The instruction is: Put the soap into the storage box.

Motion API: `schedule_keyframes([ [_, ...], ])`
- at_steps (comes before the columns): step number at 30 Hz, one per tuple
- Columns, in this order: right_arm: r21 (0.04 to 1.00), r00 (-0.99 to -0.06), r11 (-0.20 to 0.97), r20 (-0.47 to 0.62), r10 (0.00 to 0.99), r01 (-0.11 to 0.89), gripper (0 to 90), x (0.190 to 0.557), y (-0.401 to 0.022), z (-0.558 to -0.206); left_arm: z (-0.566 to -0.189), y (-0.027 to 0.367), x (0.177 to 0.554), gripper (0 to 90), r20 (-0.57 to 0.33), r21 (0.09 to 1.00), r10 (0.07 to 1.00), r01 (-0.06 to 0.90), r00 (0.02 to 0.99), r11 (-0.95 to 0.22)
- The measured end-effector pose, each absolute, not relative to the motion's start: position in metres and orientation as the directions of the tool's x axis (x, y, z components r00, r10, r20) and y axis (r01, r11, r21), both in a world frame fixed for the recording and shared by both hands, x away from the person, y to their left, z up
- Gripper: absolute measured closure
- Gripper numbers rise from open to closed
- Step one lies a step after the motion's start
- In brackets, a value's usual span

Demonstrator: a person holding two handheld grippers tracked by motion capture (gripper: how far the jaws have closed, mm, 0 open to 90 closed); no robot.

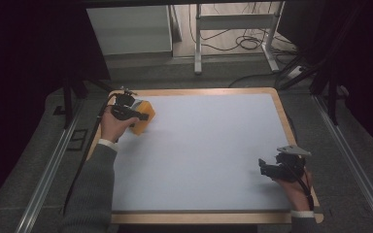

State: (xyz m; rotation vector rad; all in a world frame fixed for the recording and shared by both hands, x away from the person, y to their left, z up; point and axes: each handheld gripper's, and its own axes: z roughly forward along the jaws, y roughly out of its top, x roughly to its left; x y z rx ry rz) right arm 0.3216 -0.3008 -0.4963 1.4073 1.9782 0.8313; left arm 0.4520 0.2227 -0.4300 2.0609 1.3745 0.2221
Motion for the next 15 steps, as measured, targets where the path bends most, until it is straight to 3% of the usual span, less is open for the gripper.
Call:
schedule_keyframes([
  [15,0.763,-0.278,0.243,-0.087,0.957,0.598,4.9,0.321,-0.303,-0.496,-0.421,0.239,0.477,61.2,-0.194,0.598,0.906,0.778,0.377,-0.195],
])
